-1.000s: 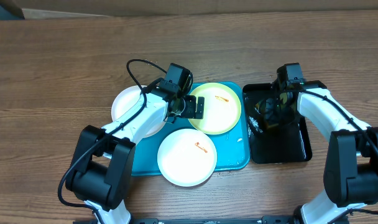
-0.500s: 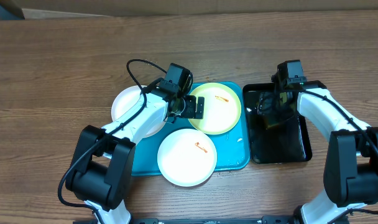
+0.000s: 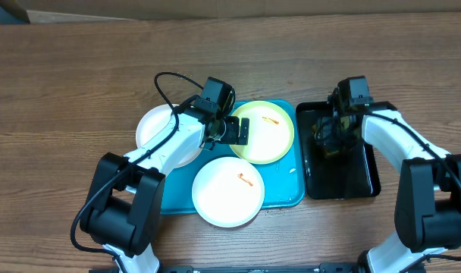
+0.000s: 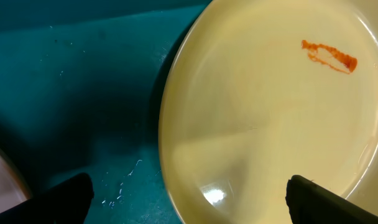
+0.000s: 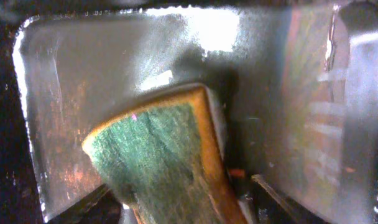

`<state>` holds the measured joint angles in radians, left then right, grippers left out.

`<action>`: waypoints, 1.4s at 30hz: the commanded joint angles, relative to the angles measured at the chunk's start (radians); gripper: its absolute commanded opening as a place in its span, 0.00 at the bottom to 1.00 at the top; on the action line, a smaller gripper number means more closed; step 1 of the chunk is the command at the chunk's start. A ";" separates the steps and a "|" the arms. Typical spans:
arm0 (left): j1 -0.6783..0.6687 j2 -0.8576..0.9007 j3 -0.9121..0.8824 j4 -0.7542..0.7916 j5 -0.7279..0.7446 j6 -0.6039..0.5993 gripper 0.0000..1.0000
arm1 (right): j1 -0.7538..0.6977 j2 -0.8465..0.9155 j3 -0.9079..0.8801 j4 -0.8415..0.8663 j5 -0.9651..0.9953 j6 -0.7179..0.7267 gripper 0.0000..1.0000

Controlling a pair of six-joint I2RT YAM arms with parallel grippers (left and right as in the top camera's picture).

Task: Clean dirty plates on tray and stack at the side
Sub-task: 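Close the right gripper on the sponge's narrow end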

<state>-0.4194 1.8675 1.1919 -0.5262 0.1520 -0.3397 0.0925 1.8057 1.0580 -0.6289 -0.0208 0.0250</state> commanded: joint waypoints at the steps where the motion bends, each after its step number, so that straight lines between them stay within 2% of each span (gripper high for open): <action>1: -0.007 0.018 0.015 0.000 -0.006 0.003 1.00 | -0.003 -0.003 -0.044 0.032 0.011 -0.004 0.27; 2: -0.007 0.018 0.015 0.000 -0.006 0.003 1.00 | -0.003 -0.003 -0.049 0.035 0.011 -0.004 0.09; 3: -0.007 0.018 0.015 0.000 -0.006 0.003 1.00 | -0.003 -0.003 -0.051 0.034 0.011 -0.004 0.04; 5: -0.007 0.018 0.015 0.000 -0.006 0.003 1.00 | -0.003 -0.003 -0.050 0.033 0.011 -0.003 0.05; 6: -0.007 0.018 0.015 0.000 -0.006 0.003 1.00 | -0.003 -0.003 -0.048 0.032 0.011 -0.003 0.49; 7: -0.007 0.018 0.015 0.000 -0.006 0.003 1.00 | -0.003 -0.003 -0.044 0.030 0.010 -0.003 0.75; 9: -0.007 0.018 0.015 0.000 -0.006 0.003 1.00 | -0.003 -0.003 -0.034 0.021 0.011 -0.003 0.79; 13: -0.007 0.018 0.015 0.000 -0.006 0.003 1.00 | -0.003 -0.003 -0.026 -0.007 0.011 0.004 0.78; 15: -0.007 0.018 0.015 0.000 -0.006 0.003 1.00 | -0.003 -0.003 -0.026 -0.023 0.011 0.005 0.65; 17: -0.007 0.018 0.015 0.000 -0.006 0.003 1.00 | -0.003 -0.003 -0.027 -0.031 0.011 0.004 0.35; 18: -0.007 0.018 0.015 0.000 -0.006 0.003 1.00 | -0.003 -0.003 -0.027 -0.039 0.011 0.004 0.12; 19: -0.007 0.018 0.015 0.000 -0.006 0.003 1.00 | -0.003 -0.003 -0.027 -0.041 0.008 0.004 0.13; 20: -0.007 0.018 0.015 0.000 -0.006 0.003 1.00 | -0.003 -0.003 -0.026 -0.043 -0.001 0.004 0.36; 21: -0.007 0.018 0.015 0.000 -0.006 0.003 1.00 | -0.003 -0.003 -0.025 -0.047 -0.013 0.004 0.66; 22: -0.007 0.018 0.015 0.000 -0.006 0.003 1.00 | -0.003 -0.003 -0.019 -0.060 -0.026 0.004 0.77; 25: -0.007 0.018 0.015 0.000 -0.006 0.003 1.00 | -0.003 -0.003 0.003 -0.147 -0.034 0.021 0.78; 26: -0.007 0.018 0.015 0.000 -0.006 0.003 1.00 | -0.003 -0.003 0.004 -0.166 -0.034 0.031 0.76; 27: -0.007 0.018 0.015 0.000 -0.006 0.003 1.00 | -0.003 -0.003 0.003 -0.183 -0.034 0.031 0.69; 28: -0.007 0.018 0.015 0.000 -0.006 0.003 1.00 | -0.003 -0.003 0.003 -0.192 -0.034 0.031 0.54; 29: -0.007 0.018 0.015 0.000 -0.006 0.003 1.00 | -0.003 -0.003 0.003 -0.192 -0.034 0.031 0.18; 30: -0.007 0.018 0.015 0.000 -0.006 0.003 1.00 | -0.003 -0.003 0.003 -0.188 -0.034 0.031 0.15; 31: -0.007 0.018 0.015 0.000 -0.006 0.003 1.00 | -0.003 -0.003 0.005 -0.187 -0.034 0.031 0.16; 32: -0.007 0.018 0.015 0.000 -0.006 0.003 1.00 | -0.003 -0.003 0.016 -0.196 -0.034 0.031 0.44; 33: -0.007 0.018 0.015 0.000 -0.006 0.003 1.00 | -0.003 -0.003 0.032 -0.214 -0.034 0.031 0.63; 34: -0.007 0.018 0.015 0.000 -0.006 0.003 1.00 | -0.003 -0.003 0.064 -0.250 -0.034 0.031 0.68; 39: -0.007 0.018 0.015 0.018 -0.006 0.003 1.00 | -0.003 -0.003 0.222 -0.393 -0.034 0.031 0.77; 42: -0.007 0.018 0.015 0.040 -0.006 0.003 1.00 | -0.004 -0.003 0.246 -0.396 -0.026 0.031 0.84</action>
<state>-0.4194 1.8675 1.1919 -0.5026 0.1520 -0.3397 0.0921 1.8076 1.2613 -1.0275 -0.0479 0.0521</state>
